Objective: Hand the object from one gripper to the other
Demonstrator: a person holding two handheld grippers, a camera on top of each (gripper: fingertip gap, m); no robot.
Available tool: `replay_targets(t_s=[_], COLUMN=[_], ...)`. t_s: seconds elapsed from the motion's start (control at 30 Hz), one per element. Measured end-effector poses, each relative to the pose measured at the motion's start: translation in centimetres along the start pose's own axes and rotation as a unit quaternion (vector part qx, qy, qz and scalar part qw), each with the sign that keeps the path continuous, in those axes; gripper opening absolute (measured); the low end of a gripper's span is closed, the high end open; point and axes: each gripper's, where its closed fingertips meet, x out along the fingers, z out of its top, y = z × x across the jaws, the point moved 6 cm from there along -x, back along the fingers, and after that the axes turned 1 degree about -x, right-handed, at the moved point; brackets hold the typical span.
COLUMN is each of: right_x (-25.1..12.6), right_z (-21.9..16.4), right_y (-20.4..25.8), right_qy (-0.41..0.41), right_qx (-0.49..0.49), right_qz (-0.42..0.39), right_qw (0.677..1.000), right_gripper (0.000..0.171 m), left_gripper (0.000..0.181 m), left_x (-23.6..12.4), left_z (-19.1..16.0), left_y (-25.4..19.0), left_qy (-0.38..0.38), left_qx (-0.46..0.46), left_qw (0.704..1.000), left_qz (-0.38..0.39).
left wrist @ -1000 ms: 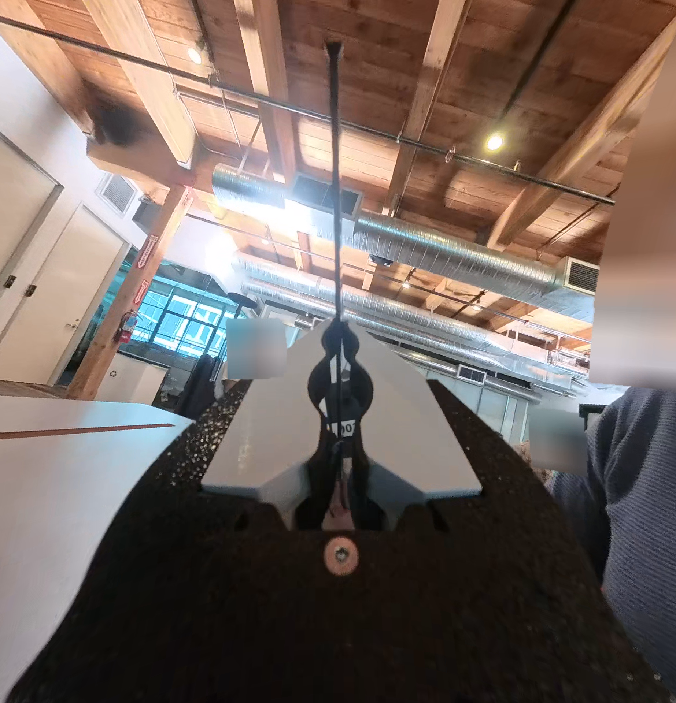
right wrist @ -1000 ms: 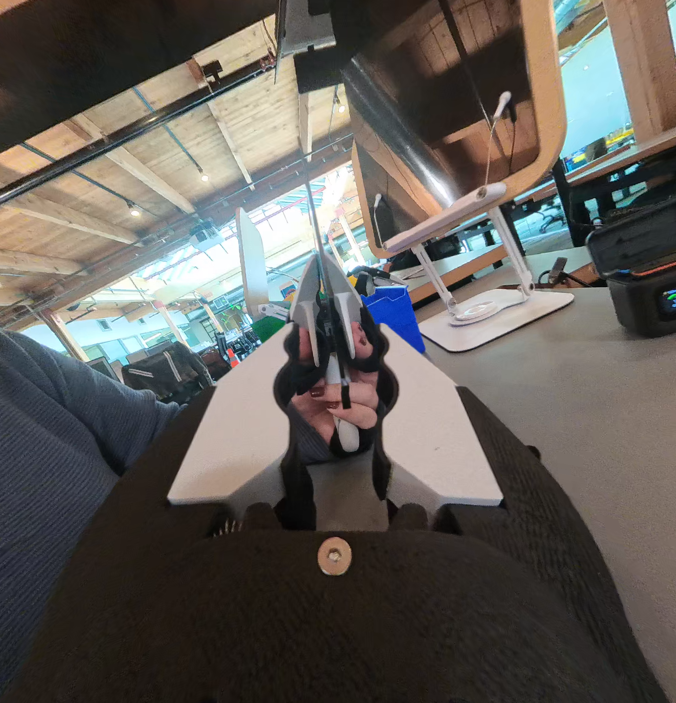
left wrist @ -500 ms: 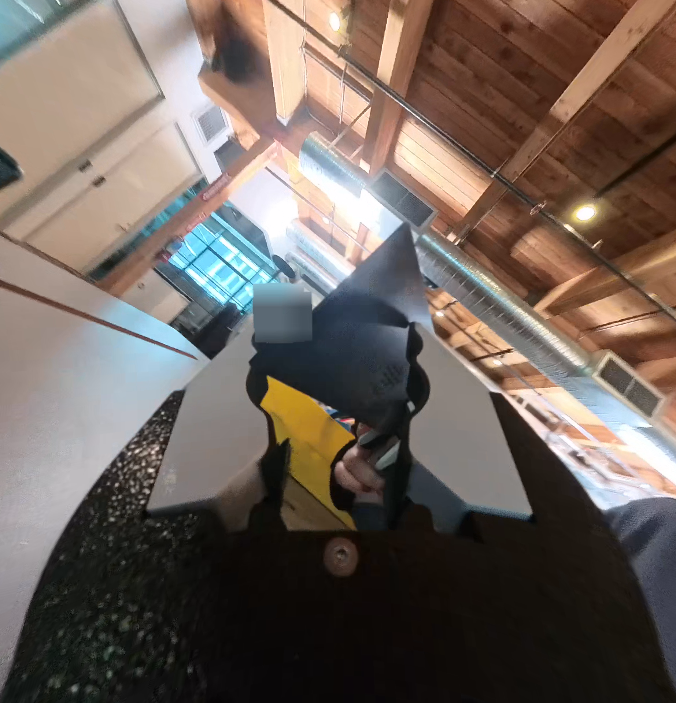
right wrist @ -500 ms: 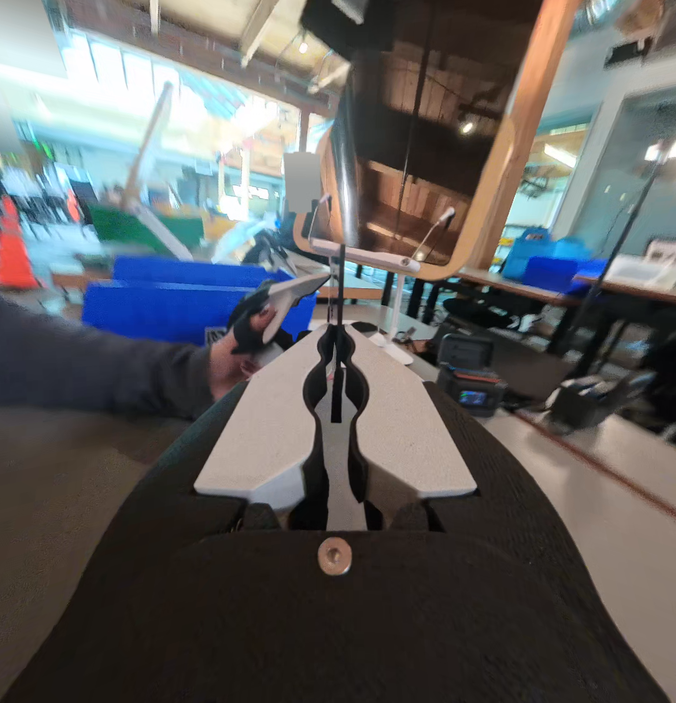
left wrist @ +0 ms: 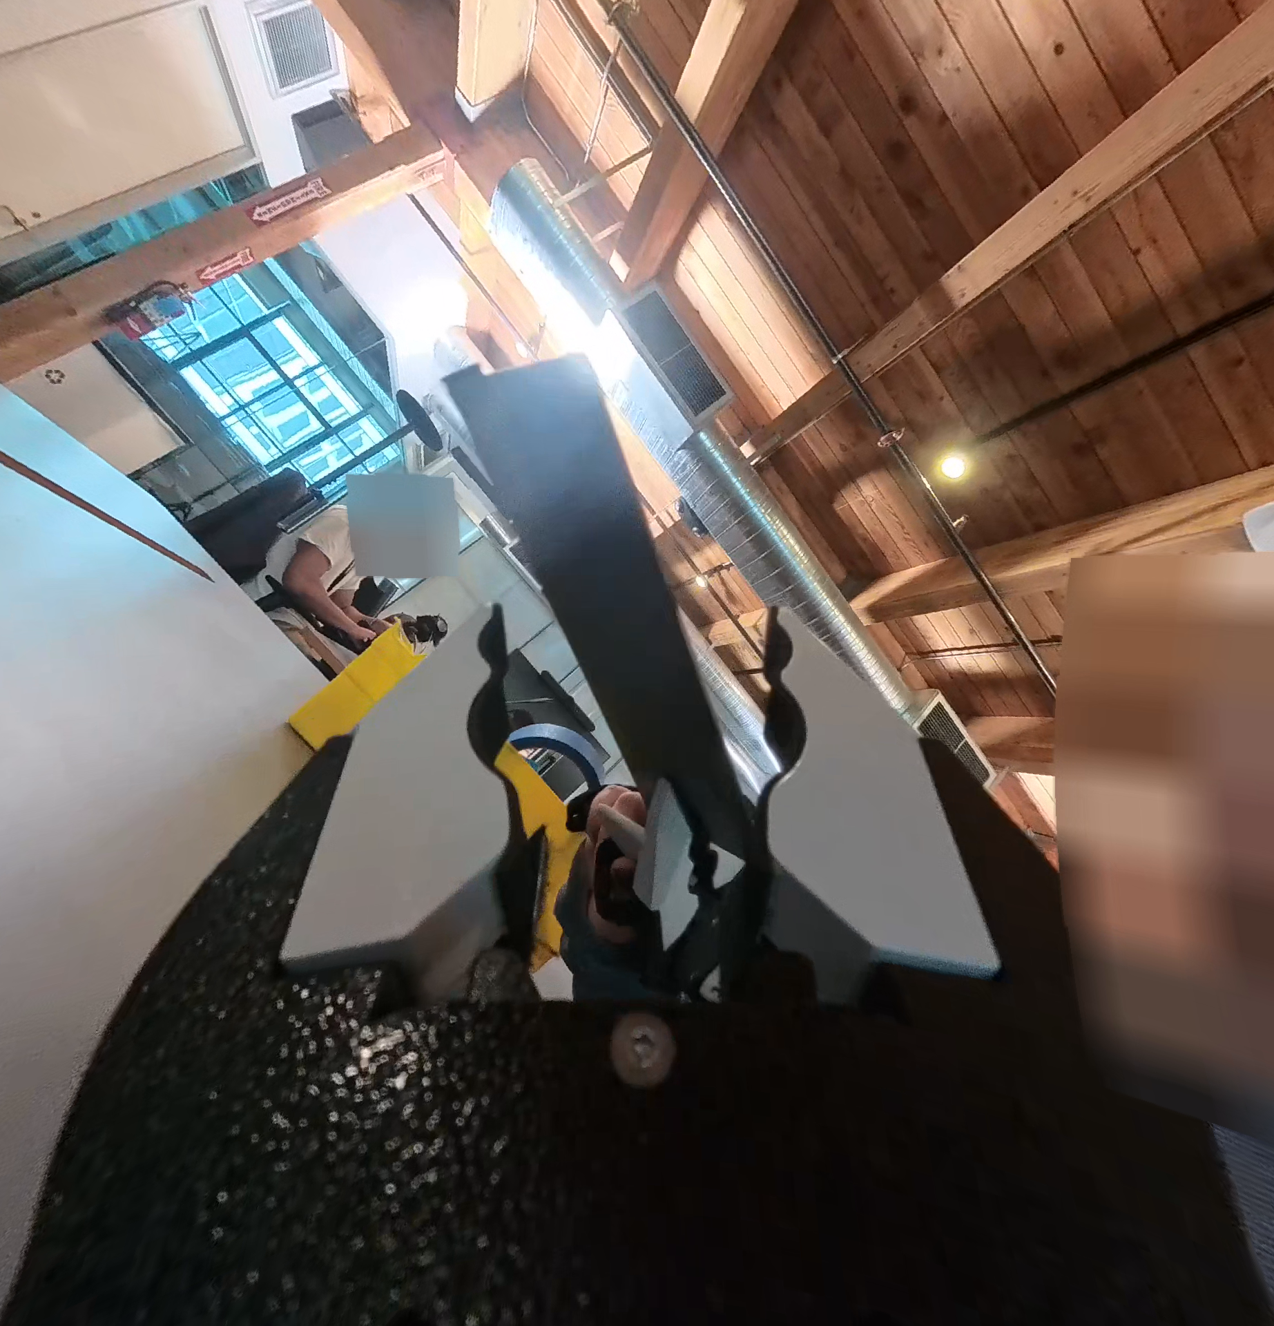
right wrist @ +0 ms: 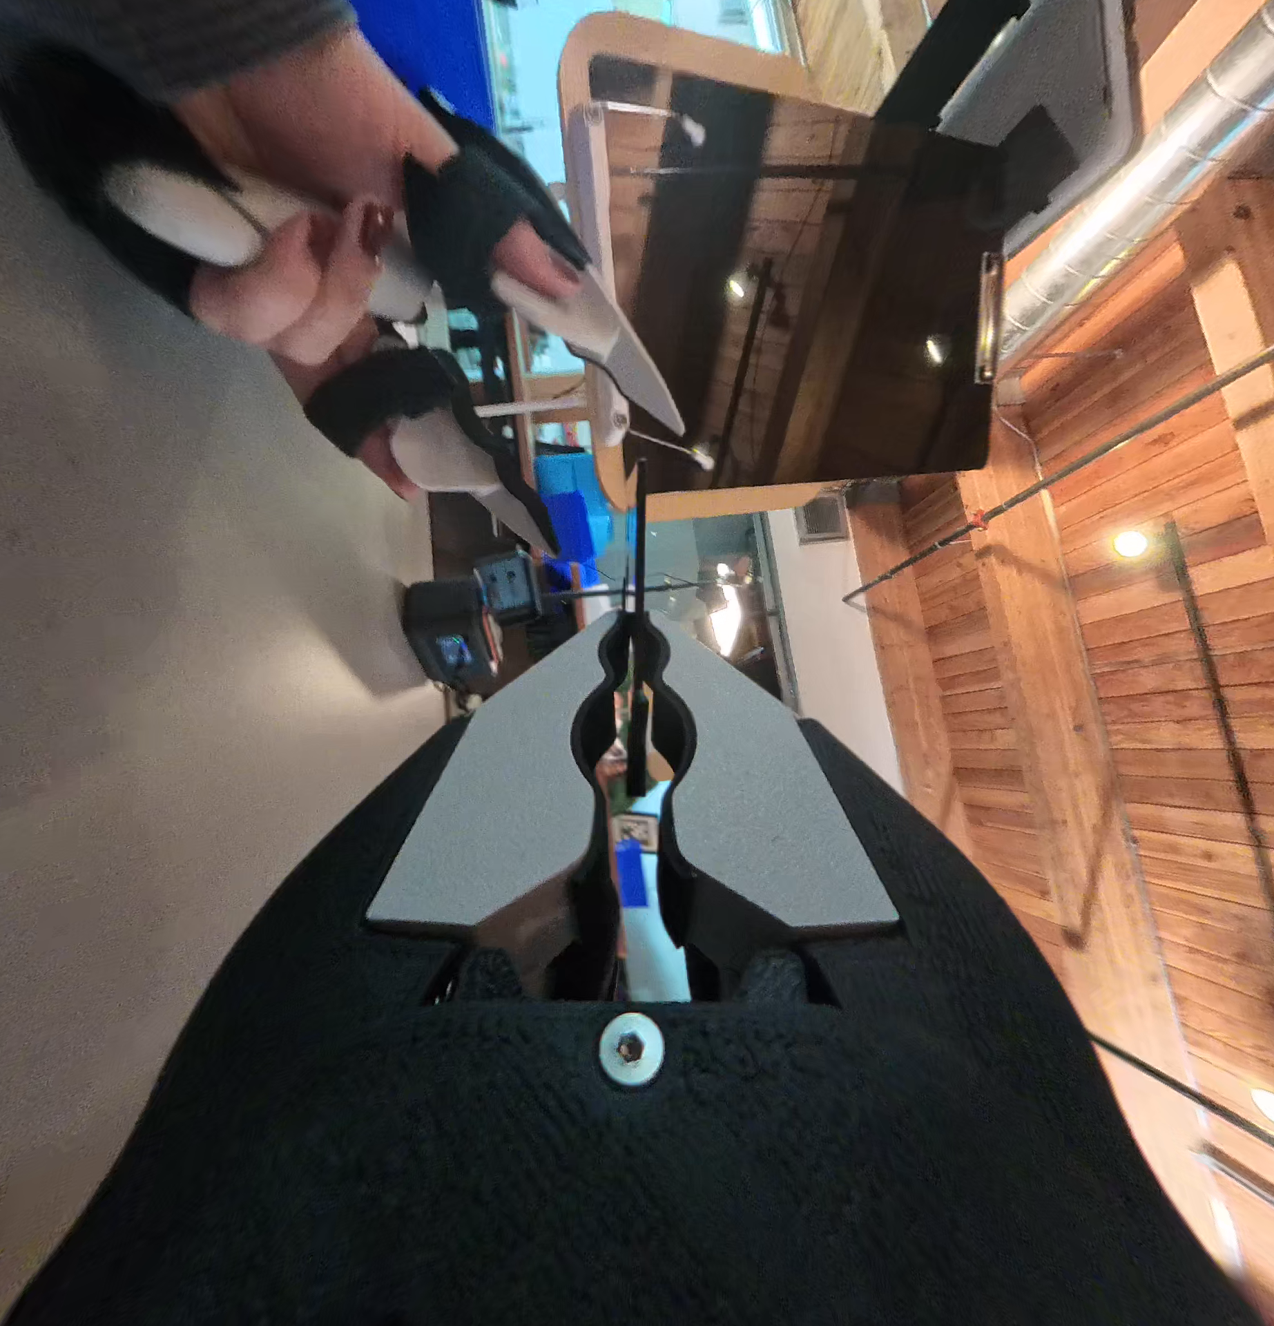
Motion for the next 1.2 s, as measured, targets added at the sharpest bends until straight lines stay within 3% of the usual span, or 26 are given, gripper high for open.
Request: replay_targets(t_s=[0.13, 0.2, 0.27, 0.33, 0.5, 0.6, 0.7, 0.83, 0.93, 1.07, 1.2], right_x=[0.0, 0.1, 0.2, 0.3, -0.3, -0.2, 0.3, 1.1, 1.3, 2.0, 2.2], right_z=[0.2, 0.9, 1.5, 1.8, 2.0, 1.2, -0.1, -1.5, -2.5, -3.0, -1.8], right_y=[0.5, 1.3, 2.3, 2.7, 2.2, 1.0, 1.1, 1.9, 1.9, 2.7, 3.3], right_qy=[-0.002, -0.011, -0.019, -0.026, -0.089, -0.105, -0.123, -0.15, -0.156, -0.101, -0.108], right_qx=[-0.027, -0.072, -0.109, -0.105, 0.067, 0.227, 0.425, 0.64, 0.727, 0.793, 0.853], right_qz=[0.006, 0.019, 0.031, 0.037, 0.066, 0.072, 0.115, 0.188, 0.211, 0.256, 0.334], right_qw=[1.0, 0.997, 0.993, 0.993, 0.992, 0.966, 0.889, 0.729, 0.635, 0.543, 0.386], right_gripper=[0.0, 0.0, 0.0, 0.003, 0.033, 0.048, 0.057, 0.06, 0.058, 0.052, 0.046], left_gripper=[0.068, 0.048, 0.016, 0.0, 0.0, 0.0, 0.0, 0.001, 0.001, 0.0, 0.0], left_x=[0.1, 0.2, 0.2, 0.1, -0.1, -0.1, -0.2, -0.3, -0.3, -0.1, 0.0], left_z=[-0.2, -0.4, -0.5, -0.3, -0.1, 0.0, 0.1, 0.2, 0.2, 0.0, -0.3], left_y=[0.3, 0.4, 0.6, 0.7, 0.2, -0.1, -0.2, -0.4, -0.5, -0.9, -1.2], left_qy=[0.006, 0.015, 0.017, 0.01, -0.004, -0.008, -0.014, -0.02, -0.021, -0.011, -0.008], left_qx=[-0.013, -0.022, -0.023, -0.026, 0.001, 0.011, 0.021, 0.028, 0.036, 0.052, 0.069], left_qw=[1.0, 1.0, 0.999, 0.999, 1.0, 1.0, 1.0, 0.999, 0.999, 0.998, 0.997], left_qz=[0.008, 0.009, 0.018, 0.023, 0.016, 0.006, 0.005, 0.004, 0.0, -0.017, -0.03])
